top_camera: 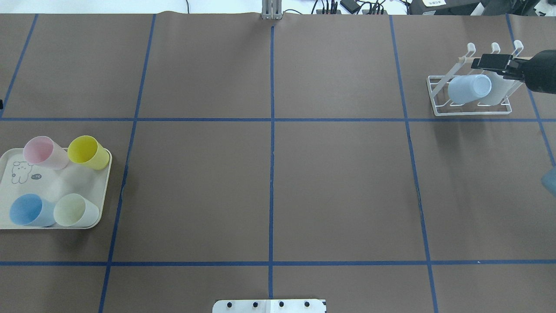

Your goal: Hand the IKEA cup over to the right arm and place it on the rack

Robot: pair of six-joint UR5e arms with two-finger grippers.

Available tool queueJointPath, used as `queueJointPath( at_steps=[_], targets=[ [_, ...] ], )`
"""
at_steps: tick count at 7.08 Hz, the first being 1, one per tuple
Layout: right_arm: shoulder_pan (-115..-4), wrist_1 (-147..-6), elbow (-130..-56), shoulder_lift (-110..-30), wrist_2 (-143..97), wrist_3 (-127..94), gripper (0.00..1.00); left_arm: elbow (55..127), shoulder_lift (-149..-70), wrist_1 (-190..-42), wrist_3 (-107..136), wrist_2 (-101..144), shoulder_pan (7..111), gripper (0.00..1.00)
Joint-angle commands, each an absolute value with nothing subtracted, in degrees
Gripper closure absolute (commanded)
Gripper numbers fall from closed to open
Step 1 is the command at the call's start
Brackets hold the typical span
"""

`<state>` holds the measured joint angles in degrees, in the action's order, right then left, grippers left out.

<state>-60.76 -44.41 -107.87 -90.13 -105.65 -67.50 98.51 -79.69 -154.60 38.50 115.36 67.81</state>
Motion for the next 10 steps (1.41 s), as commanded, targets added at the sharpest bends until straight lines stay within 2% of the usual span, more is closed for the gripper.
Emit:
queueJointPath(
  at_steps=[1, 4, 7, 9, 10],
  targets=[
    [-58.2, -44.3, -109.2, -90.1, -105.5, -71.8, 0.0, 99.9, -79.6, -140.1, 38.2, 117.0, 66.6, 0.02],
    [-57.0, -44.3, -109.1, -90.2, -105.4, -71.8, 0.0, 95.5, -83.0, -137.5, 40.9, 123.7, 64.3, 0.04],
    [-56.5, -44.3, -109.0, -90.2, -105.3, -72.0, 0.0, 93.7, -82.9, -137.8, 41.7, 125.0, 60.9, 0.04],
    [-56.3, -44.3, -108.8, -90.1, -105.2, -72.0, 0.0, 92.5, -83.1, -138.3, 41.7, 125.0, 58.9, 0.13],
    [-56.2, -44.3, -108.7, -90.1, -105.2, -72.0, 0.0, 92.4, -83.2, -138.6, 41.7, 125.0, 58.9, 0.47]
  ],
)
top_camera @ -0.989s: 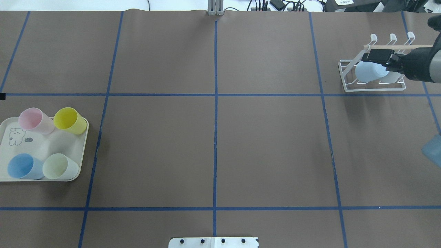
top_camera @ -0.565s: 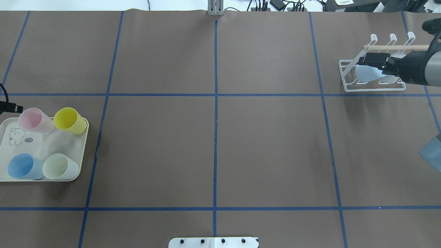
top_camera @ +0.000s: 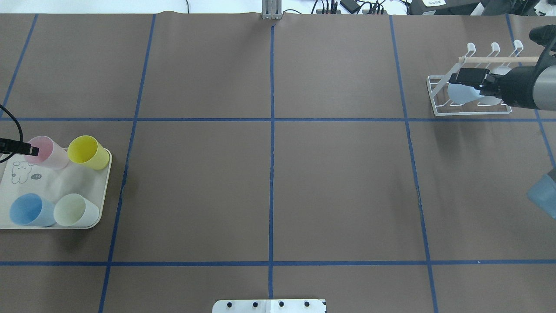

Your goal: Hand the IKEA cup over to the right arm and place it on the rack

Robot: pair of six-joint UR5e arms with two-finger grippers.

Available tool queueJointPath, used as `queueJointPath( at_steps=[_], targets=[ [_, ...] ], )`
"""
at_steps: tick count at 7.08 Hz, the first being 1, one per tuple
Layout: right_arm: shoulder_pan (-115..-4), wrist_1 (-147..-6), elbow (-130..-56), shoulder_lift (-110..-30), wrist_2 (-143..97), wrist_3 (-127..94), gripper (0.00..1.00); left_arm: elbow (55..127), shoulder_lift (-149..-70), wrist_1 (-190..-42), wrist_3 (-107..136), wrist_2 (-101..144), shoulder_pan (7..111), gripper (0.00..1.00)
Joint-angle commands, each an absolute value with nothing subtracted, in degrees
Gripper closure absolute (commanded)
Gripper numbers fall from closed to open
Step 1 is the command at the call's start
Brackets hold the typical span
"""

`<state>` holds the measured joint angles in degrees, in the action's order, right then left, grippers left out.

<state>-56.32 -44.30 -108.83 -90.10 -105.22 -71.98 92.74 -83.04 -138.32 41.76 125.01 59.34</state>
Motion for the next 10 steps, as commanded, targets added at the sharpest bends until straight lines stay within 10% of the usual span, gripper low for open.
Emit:
queueJointPath(
  at_steps=[1, 10],
  targets=[
    [-56.2, -44.3, -108.7, -90.1, -105.2, -72.0, 0.0, 92.4, -83.2, -138.5, 41.7, 125.0, 58.9, 0.99],
    [-54.0, -44.3, -108.9, -87.2, -101.8, -73.5, 0.0, 103.7, -82.5, -130.7, 41.8, 125.3, 69.4, 1.0]
  ],
)
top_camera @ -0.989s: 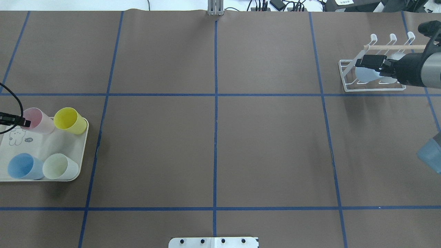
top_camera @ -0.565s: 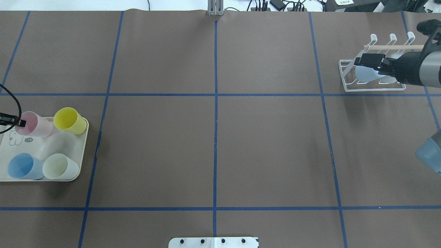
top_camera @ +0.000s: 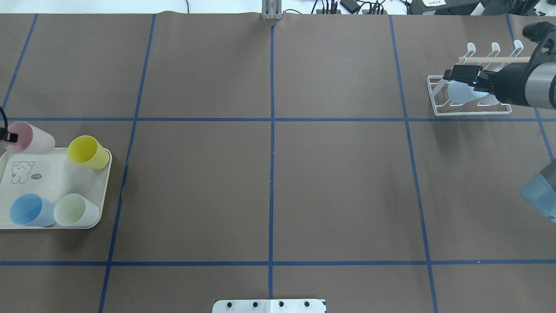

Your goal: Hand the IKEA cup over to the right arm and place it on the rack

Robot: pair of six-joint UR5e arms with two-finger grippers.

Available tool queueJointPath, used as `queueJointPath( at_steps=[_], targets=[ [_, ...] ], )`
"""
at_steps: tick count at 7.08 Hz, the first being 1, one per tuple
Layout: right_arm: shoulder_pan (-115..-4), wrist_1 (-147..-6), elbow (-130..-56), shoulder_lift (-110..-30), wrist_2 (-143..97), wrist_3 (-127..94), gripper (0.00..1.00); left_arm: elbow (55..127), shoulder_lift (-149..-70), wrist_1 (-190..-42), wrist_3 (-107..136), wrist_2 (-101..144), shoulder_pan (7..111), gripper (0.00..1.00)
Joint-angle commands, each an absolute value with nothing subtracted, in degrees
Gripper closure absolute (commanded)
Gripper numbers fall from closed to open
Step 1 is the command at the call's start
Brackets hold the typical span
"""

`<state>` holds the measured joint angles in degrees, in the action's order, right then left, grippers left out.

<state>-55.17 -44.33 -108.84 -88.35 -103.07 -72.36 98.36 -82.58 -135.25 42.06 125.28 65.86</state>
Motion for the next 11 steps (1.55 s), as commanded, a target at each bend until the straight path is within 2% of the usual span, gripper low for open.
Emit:
queueJointPath(
  at_steps=[1, 2, 5, 6, 7, 9, 11],
  targets=[
    [-51.9, -44.3, -109.1, -85.3, -100.0, -79.4, 0.0, 111.3, -83.2, -122.9, 42.2, 125.3, 69.6, 1.0],
    [-48.1, -44.3, -109.2, -83.0, -96.1, -86.4, 0.0, 115.9, -84.8, -118.4, 44.2, 125.6, 69.4, 1.0],
    [-36.6, -44.6, -110.5, -72.8, -87.4, -107.4, 0.0, 116.5, -100.1, -122.6, 74.0, 132.3, 65.4, 1.0],
    [-33.2, -44.8, -111.7, -69.8, -84.8, -114.4, 0.0, 113.6, -103.8, -132.7, 87.2, 131.7, 61.4, 1.0],
    [-31.5, -44.8, -111.9, -66.7, -84.1, -118.7, 0.0, 106.8, -109.1, -146.7, 102.0, 129.2, 57.4, 1.0],
    [-29.6, -44.7, -116.3, -64.6, -84.5, -124.6, 0.0, 98.5, -111.8, -174.2, 122.1, 114.5, 48.5, 1.0],
    [-28.7, -42.2, -118.7, -63.6, -84.9, -130.1, 0.0, 97.5, -113.3, -181.4, 125.1, 106.2, 42.6, 1.0]
  ],
)
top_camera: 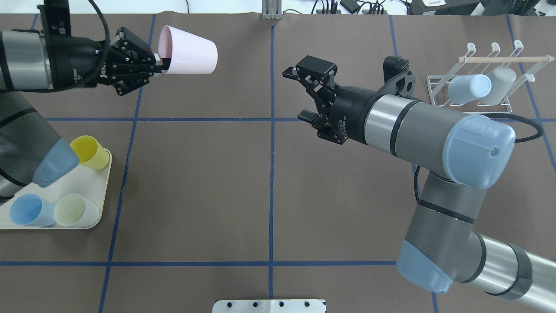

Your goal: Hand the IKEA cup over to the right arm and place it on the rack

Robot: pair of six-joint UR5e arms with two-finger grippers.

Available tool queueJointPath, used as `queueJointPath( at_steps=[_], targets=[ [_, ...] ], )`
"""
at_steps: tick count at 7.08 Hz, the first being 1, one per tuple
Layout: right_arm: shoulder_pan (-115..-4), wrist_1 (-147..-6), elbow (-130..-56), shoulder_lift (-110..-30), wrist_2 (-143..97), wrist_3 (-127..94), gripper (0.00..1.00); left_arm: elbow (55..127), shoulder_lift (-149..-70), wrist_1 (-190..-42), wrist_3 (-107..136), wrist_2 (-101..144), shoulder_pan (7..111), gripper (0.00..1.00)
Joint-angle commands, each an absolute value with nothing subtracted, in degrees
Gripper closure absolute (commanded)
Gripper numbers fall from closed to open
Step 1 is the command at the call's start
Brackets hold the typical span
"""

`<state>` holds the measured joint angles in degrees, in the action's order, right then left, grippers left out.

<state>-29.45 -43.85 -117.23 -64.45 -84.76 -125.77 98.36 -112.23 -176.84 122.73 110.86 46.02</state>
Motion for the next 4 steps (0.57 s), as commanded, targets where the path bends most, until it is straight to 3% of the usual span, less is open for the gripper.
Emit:
queueJointPath(
  at_steps=[1, 4],
  targets=[
    [-28.7, -39.8, -118.7, -62.4, -84.8, -134.7, 0.0, 96.6, -114.3, -182.9, 125.2, 106.3, 42.5, 1.0],
    [-28.8, -37.0, -118.0, -62.0, -84.0, -137.9, 0.0, 91.1, -118.6, -193.0, 131.0, 106.2, 40.3, 1.0]
  ],
)
